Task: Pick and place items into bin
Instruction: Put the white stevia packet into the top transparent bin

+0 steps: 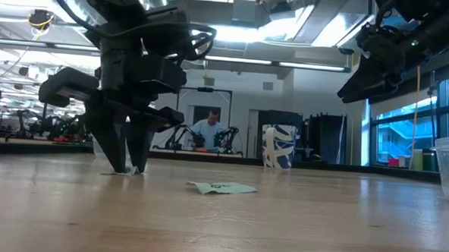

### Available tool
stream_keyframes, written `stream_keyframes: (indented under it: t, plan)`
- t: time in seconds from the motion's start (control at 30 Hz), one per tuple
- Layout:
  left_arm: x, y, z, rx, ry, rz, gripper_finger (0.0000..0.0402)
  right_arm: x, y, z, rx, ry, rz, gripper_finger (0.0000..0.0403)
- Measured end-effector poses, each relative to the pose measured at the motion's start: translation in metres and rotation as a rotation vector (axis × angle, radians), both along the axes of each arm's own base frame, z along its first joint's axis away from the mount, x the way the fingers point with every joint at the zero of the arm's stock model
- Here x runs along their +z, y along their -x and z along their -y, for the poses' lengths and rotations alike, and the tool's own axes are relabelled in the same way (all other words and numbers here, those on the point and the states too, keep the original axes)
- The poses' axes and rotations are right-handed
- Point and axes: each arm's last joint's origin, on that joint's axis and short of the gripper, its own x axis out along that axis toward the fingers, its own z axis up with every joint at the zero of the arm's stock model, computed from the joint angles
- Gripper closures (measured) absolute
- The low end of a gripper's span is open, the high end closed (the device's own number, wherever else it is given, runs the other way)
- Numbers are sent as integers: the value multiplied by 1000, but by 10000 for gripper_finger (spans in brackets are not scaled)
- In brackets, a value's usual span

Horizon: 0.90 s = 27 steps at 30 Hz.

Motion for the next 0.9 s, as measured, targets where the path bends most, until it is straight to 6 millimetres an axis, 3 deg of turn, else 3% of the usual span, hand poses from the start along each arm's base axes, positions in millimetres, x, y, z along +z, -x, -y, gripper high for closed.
stream_keyframes:
  t: [0.5, 0.7, 0.9]
  plan:
    - [2, 3, 0, -4, 9, -23, 360, -1, 1, 0, 0, -1, -13, 156]
    - [21, 9, -3, 20, -18, -74, 374, -1, 1, 0, 1, 1, -14, 156]
    - [42, 15, -10, 58, -76, -19, 375, -2, 1, 0, 1, 0, -22, 156]
